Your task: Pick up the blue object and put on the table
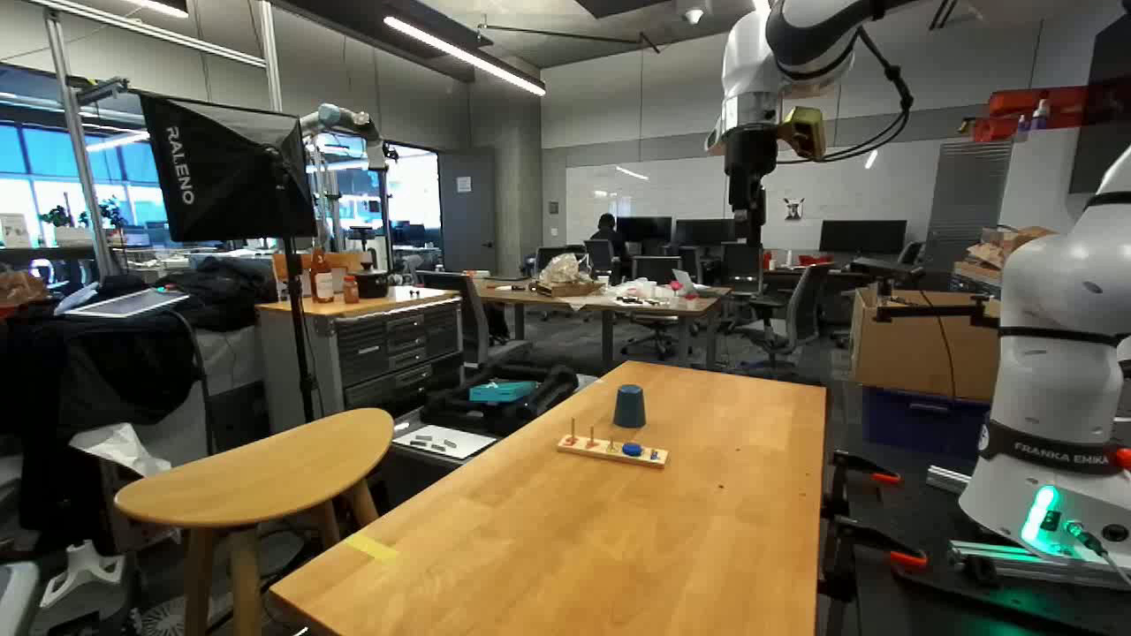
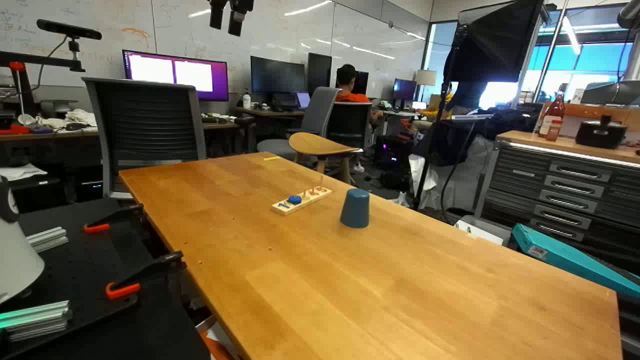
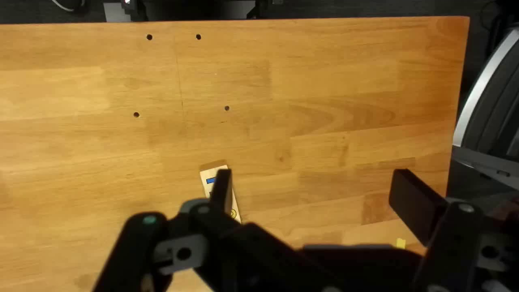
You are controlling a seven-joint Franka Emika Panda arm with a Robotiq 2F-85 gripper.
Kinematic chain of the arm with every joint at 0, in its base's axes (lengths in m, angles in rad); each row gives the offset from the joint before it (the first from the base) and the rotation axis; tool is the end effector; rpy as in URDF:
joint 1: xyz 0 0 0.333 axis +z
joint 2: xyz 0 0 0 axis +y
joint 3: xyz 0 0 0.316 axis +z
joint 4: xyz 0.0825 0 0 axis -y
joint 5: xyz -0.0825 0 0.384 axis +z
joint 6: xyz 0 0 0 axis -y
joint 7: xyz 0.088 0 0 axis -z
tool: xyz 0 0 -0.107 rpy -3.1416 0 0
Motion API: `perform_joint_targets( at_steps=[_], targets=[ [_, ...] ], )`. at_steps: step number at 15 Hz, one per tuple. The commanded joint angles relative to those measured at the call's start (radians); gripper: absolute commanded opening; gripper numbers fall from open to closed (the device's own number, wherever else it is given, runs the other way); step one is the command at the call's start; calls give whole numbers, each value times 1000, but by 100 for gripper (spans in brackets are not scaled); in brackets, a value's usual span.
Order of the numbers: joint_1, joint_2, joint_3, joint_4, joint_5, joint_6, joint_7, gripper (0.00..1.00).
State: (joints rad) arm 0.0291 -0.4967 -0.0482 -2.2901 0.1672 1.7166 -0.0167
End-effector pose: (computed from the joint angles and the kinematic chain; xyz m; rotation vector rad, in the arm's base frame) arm 0.3947 0.0056 0.5338 -2.9508 0.0391 0.1105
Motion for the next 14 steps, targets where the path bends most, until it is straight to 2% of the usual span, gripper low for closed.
perform_joint_targets(
  at_steps=[1, 5, 7, 11, 14],
  targets=[
    [-12, 1, 9, 6, 4, -3, -4, 100],
    [-12, -3, 9, 11, 4, -3, -4, 100],
    [0, 8, 45, -33, -36, 58, -17, 100],
    [-2, 153, 118, -71, -177, 328, 6, 100],
    [-10, 302, 131, -68, -247, 539, 49, 100]
  ],
)
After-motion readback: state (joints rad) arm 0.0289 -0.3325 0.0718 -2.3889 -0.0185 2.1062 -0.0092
